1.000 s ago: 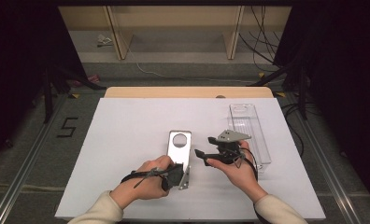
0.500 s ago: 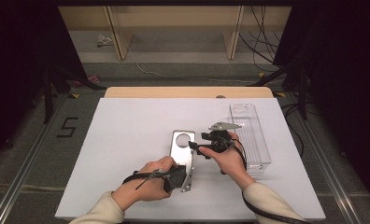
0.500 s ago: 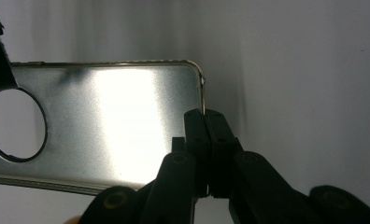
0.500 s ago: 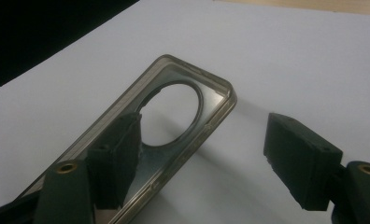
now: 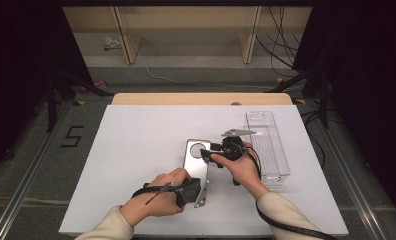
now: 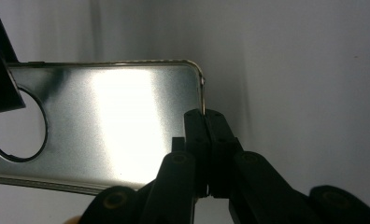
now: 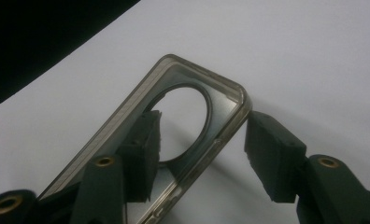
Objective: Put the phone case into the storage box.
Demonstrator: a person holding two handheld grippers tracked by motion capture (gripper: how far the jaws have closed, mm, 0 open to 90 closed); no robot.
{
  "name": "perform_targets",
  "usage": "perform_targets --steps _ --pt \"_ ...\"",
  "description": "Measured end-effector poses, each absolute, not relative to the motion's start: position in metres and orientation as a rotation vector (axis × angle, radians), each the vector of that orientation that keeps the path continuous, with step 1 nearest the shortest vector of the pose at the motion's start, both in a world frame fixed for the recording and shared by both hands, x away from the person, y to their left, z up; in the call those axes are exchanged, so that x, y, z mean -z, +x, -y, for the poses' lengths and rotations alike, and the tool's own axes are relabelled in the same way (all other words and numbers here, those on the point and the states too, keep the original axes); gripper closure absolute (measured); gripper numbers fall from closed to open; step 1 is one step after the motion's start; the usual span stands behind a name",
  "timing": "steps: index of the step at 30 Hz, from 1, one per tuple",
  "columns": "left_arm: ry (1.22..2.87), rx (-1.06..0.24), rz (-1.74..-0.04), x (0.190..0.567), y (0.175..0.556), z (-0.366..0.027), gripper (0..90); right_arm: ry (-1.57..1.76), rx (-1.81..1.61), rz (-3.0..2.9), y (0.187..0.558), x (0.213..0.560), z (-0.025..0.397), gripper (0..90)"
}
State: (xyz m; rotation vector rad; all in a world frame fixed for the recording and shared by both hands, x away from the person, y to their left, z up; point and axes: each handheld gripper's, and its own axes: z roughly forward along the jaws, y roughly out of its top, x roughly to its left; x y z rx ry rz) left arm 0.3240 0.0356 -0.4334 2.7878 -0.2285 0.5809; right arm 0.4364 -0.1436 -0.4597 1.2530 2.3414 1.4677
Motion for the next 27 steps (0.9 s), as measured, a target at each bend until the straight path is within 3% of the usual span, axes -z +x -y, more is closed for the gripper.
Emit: perform_targets --steps 7,27 --pt "2.784 -0.587 0.243 0.434 0.323 -0.035 88.7 1.266 -1.487 -2.331 0.437 0.457 0.147 61.4" --pt "2.775 -0.587 0.226 0.441 0.326 -0.035 88.6 1.343 -1.607 -2.266 0.430 0.440 0.148 75.9"
